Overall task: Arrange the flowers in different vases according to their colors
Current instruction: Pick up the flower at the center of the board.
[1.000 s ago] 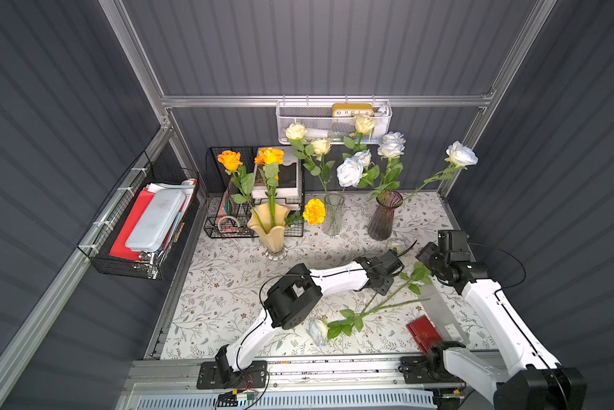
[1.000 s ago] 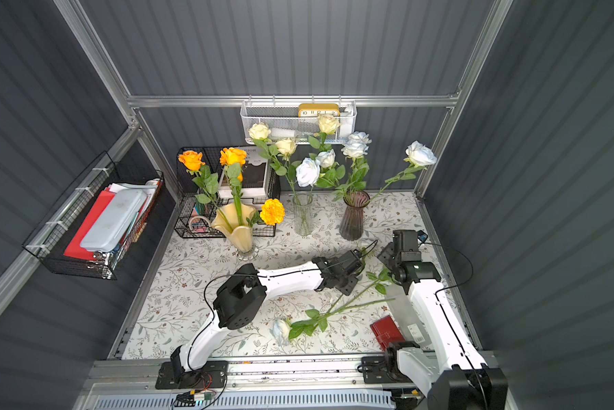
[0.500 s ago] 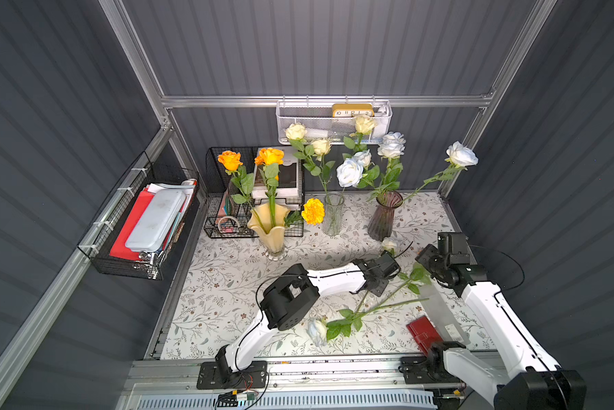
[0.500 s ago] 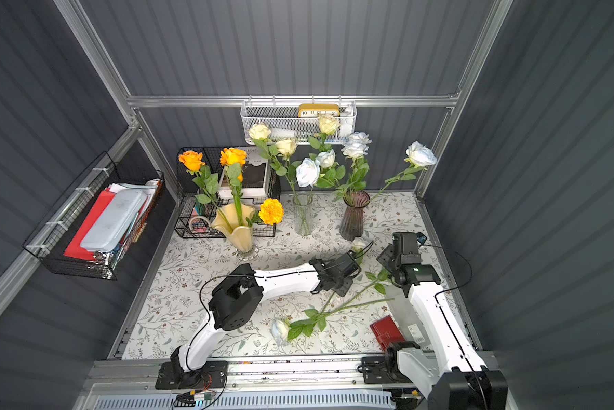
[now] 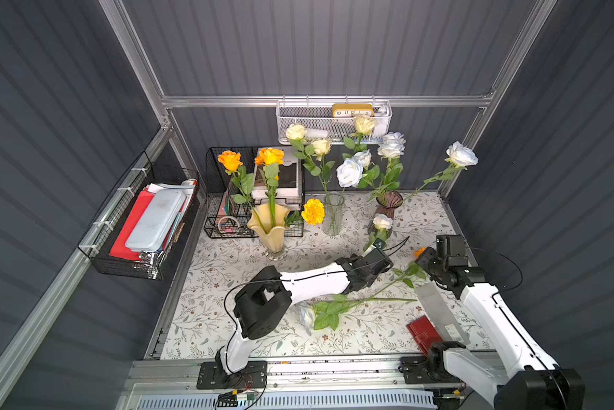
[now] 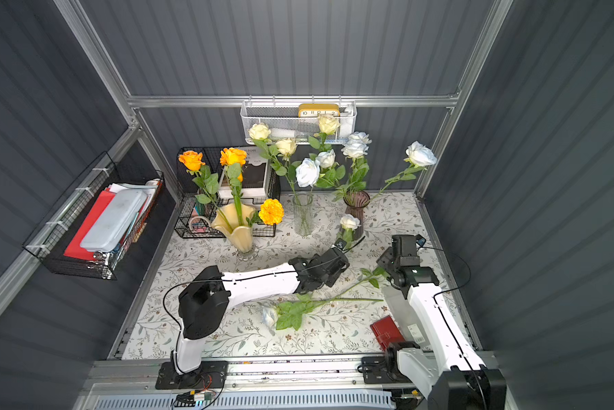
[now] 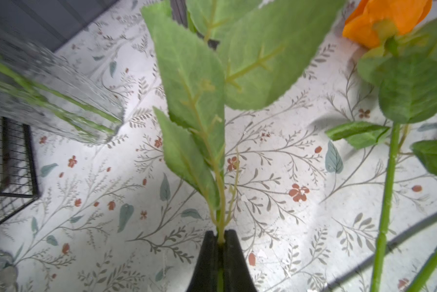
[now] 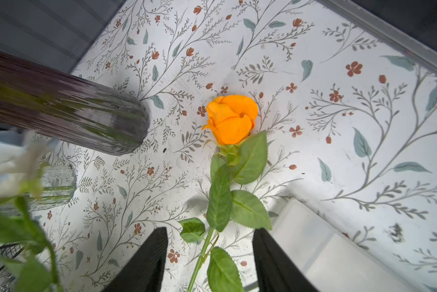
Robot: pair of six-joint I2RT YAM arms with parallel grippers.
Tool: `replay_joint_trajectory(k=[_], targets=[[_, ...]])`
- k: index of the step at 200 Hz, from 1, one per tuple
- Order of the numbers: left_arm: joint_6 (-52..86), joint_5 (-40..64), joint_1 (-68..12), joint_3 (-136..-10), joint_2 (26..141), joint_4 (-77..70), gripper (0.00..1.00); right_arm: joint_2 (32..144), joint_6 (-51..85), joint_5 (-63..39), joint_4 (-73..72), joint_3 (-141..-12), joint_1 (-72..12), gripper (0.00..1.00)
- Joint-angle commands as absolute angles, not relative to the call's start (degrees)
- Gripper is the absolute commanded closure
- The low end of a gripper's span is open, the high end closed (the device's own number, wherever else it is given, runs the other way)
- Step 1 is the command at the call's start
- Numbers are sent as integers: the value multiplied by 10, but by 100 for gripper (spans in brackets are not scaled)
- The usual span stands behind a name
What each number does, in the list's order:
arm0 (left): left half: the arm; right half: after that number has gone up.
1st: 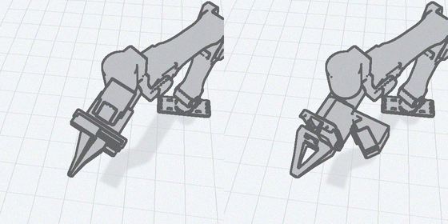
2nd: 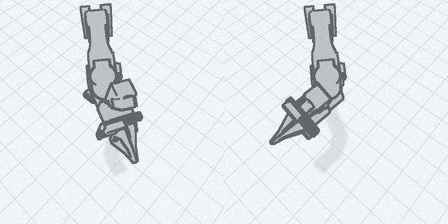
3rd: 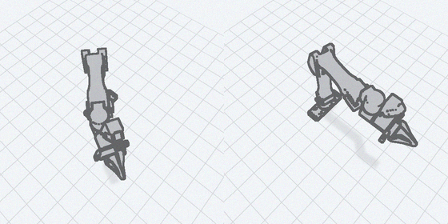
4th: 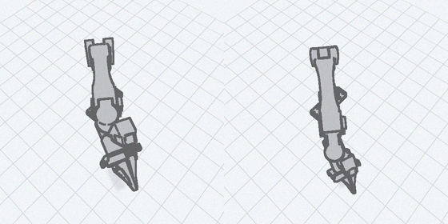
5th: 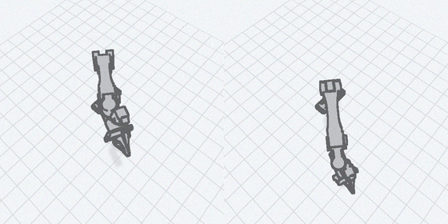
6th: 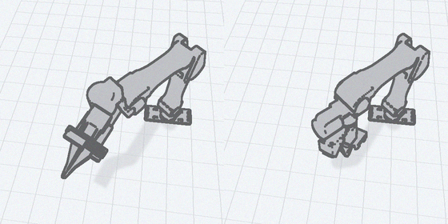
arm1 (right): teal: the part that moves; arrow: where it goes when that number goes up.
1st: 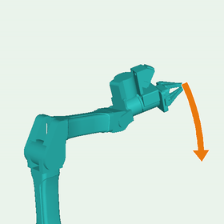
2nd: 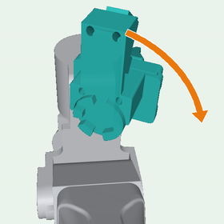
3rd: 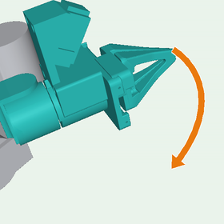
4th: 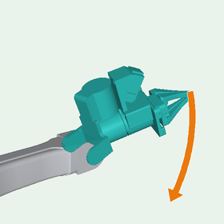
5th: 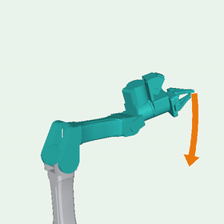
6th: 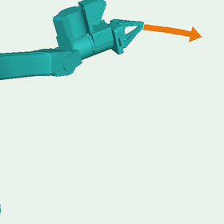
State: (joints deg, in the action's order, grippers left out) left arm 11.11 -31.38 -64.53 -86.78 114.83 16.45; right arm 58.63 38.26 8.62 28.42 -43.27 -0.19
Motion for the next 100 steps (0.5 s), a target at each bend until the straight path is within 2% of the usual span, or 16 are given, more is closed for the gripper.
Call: replay_joint_trajectory(k=[1,46,100], targets=[[86,-377,-647,-839,1112,114,100,586,377,95,270,-423,0,41],[22,-454,-647,-816,1072,-2,100,596,375,75,247,-421,1,41],[-25,-416,-647,-784,1022,-104,100,615,369,62,243,-420,1,41]])
